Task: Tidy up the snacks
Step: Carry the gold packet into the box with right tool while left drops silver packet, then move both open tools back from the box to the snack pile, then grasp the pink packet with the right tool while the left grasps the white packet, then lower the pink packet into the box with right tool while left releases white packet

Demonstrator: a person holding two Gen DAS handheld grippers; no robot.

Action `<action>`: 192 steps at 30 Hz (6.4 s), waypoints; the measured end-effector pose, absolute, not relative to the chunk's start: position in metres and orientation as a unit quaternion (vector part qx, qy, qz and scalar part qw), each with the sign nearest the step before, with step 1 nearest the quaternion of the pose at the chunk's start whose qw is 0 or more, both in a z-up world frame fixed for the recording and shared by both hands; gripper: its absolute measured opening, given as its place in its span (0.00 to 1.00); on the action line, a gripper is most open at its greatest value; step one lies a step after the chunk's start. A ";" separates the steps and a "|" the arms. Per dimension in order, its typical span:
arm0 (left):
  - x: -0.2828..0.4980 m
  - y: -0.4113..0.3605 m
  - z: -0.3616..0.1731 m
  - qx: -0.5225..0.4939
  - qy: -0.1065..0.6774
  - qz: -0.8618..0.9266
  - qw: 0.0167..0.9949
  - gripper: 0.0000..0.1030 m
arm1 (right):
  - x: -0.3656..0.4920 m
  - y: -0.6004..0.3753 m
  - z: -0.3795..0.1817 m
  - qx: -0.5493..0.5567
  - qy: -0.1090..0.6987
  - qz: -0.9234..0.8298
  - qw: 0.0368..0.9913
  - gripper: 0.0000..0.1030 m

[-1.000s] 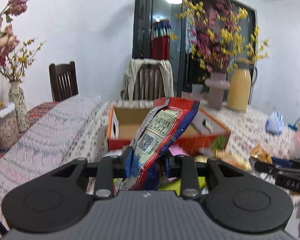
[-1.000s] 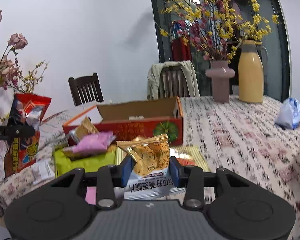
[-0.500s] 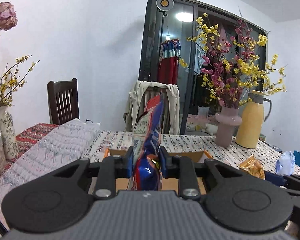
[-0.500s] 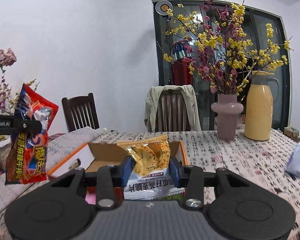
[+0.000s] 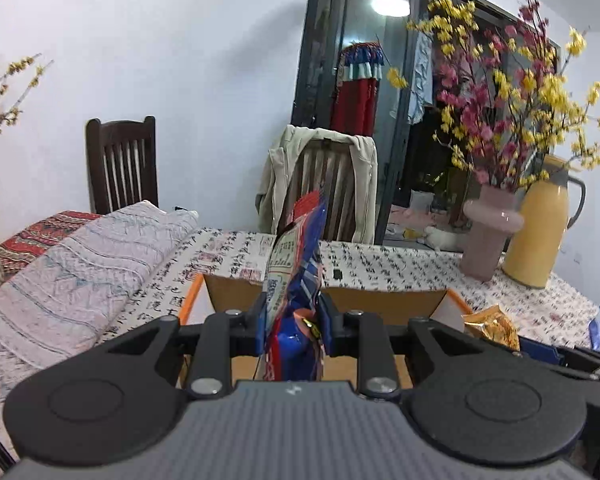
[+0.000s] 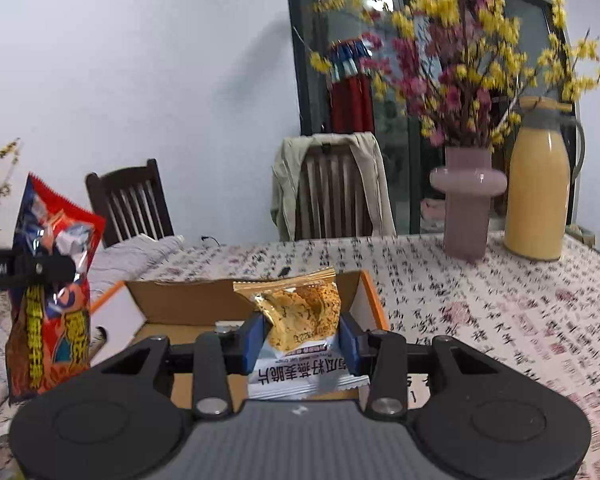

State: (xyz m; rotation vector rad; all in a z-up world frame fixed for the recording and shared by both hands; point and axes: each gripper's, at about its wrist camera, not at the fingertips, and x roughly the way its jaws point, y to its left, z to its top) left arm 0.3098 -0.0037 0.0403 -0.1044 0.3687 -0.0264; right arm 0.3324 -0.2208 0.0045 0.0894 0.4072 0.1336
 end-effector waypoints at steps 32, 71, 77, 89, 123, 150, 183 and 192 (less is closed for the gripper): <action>0.189 0.012 0.063 -0.069 0.142 0.016 0.987 1.00 | 0.193 -0.225 0.029 0.037 0.144 0.064 0.987 1.00; 0.047 0.087 -0.017 -0.077 0.202 0.029 0.976 1.00 | 0.105 -0.167 -0.061 0.007 0.333 0.091 0.939 1.00; 0.047 0.088 -0.021 -0.080 0.207 0.027 0.975 1.00 | 0.109 -0.158 -0.070 -0.011 0.333 0.061 0.941 1.00; 0.051 0.092 -0.025 -0.086 0.219 0.035 0.971 1.00 | 0.097 -0.161 -0.062 -0.016 0.317 0.094 0.944 0.59; 0.180 0.054 -0.040 -0.092 0.381 0.183 0.901 0.91 | 0.091 -0.235 -0.036 0.034 0.219 0.047 0.974 0.59; 0.146 0.069 -0.016 -0.108 0.300 0.136 0.938 0.40 | 0.097 -0.242 -0.015 0.014 0.180 0.041 0.983 0.59; 0.262 -0.011 0.067 -0.036 0.192 0.021 0.981 0.40 | 0.250 -0.227 0.031 0.012 0.132 0.067 0.989 0.59; 0.303 -0.010 0.035 -0.032 0.201 0.013 0.979 0.40 | 0.309 -0.218 0.008 0.024 0.158 0.080 0.984 0.59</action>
